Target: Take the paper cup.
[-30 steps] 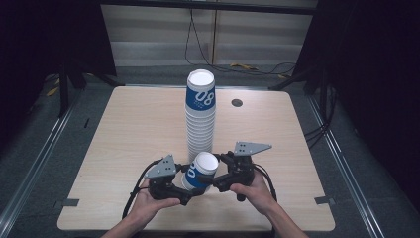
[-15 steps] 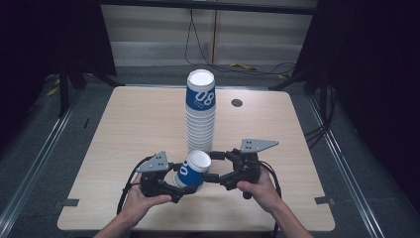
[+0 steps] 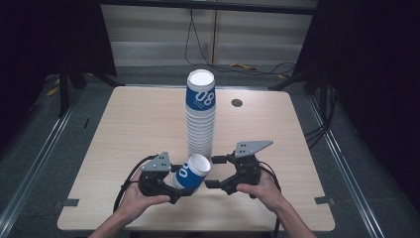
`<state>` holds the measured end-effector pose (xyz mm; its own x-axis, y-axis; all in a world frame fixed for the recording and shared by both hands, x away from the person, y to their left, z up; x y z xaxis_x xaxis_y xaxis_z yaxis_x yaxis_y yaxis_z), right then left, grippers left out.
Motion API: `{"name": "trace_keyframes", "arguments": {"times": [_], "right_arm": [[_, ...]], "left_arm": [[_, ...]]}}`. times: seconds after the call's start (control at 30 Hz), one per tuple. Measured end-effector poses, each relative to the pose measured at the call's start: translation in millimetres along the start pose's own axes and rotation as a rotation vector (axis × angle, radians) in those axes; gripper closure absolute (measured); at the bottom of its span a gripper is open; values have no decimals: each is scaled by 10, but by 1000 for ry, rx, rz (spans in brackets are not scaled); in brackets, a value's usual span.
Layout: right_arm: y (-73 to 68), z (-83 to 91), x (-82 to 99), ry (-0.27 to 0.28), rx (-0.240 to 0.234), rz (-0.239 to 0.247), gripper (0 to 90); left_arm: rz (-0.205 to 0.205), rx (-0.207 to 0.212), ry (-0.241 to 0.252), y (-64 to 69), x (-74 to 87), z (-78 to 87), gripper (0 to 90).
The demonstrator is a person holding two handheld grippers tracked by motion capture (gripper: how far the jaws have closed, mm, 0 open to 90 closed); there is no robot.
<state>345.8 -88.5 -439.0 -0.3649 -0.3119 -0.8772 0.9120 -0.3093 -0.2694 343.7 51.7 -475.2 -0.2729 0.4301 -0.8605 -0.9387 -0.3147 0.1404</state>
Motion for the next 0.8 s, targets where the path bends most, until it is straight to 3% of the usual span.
{"name": "trace_keyframes", "arguments": {"times": [0.17,0.23,0.33,0.43,0.6,0.8], "right_arm": [[22,-54,82,-83,7,-5,138],[34,-64,99,-93,17,0,141],[51,-78,142,-143,38,33,143],[42,-82,165,-173,46,59,158],[35,-98,214,-225,41,69,157],[84,-150,307,-353,68,108,156]], "left_arm": [[-13,-15,-56,-30,34,-12,197],[-17,-13,-78,-28,53,-17,197],[-39,-33,-122,-35,86,-34,197],[-45,-26,-154,-37,116,-61,197],[-78,-37,-219,-58,174,-133,197],[-117,-53,-293,-34,247,-200,199]]}}
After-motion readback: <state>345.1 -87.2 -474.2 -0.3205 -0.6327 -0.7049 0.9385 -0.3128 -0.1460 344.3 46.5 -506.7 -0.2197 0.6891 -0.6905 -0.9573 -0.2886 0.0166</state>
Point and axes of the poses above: each handheld gripper's, and its own axes: z roughly backward along the jaws, x roughly out of its underside, y roughly to its right, the point moved 8 cm from there along -z, roughly forward along the jaws, and after that the axes turned 1 degree about -x, right-handed, at the moved point
